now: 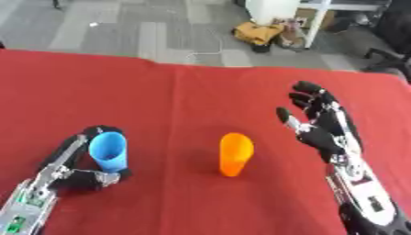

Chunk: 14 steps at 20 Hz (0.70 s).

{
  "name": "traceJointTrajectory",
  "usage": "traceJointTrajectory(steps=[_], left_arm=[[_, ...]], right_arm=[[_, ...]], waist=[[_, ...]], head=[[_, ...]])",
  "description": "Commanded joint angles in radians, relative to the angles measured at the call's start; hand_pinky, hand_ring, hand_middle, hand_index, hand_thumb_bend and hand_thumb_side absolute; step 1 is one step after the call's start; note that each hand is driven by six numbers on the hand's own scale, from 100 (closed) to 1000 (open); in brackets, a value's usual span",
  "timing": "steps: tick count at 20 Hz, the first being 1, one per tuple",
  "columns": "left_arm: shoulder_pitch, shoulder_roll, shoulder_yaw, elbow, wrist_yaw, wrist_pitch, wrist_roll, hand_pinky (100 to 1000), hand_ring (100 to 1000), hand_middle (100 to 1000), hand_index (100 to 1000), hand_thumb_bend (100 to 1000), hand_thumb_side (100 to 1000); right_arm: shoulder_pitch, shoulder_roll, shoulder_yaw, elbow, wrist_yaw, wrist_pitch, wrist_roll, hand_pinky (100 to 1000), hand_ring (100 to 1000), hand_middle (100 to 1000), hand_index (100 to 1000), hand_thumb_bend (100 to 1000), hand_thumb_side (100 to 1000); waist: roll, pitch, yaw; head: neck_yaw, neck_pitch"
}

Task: Pour the contents of one cup into another cup.

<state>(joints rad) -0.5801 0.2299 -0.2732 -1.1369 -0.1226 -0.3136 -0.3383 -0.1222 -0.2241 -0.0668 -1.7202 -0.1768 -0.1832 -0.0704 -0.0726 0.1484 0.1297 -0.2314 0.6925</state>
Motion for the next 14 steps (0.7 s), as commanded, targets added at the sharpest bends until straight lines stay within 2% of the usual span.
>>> traceJointTrajectory(steps=[1, 11, 14], left_arm=[[-0.019, 0.012, -0.003, -0.005, 0.000, -0.006, -0.008, 628, 743, 663, 772, 590, 100], [-0.013, 0.003, -0.004, 0.022, 0.006, -0.011, -0.009, 576, 705, 623, 749, 540, 100], [-0.014, 0.000, -0.005, 0.041, 0.003, -0.012, -0.001, 519, 648, 581, 716, 437, 100]], right_arm=[[-0.007, -0.015, -0.004, -0.011, -0.001, -0.001, 0.003, 887, 794, 749, 802, 505, 104], [-0.007, -0.014, -0.004, -0.009, 0.000, 0.000, 0.003, 886, 793, 749, 802, 505, 103], [-0.006, -0.013, -0.004, -0.009, 0.000, 0.000, 0.003, 886, 793, 748, 802, 505, 104]], waist=[[0.003, -0.010, -0.002], [0.003, -0.010, -0.003], [0.002, -0.010, -0.004]], head=[[0.001, 0.001], [-0.001, 0.000], [-0.001, 0.000]])
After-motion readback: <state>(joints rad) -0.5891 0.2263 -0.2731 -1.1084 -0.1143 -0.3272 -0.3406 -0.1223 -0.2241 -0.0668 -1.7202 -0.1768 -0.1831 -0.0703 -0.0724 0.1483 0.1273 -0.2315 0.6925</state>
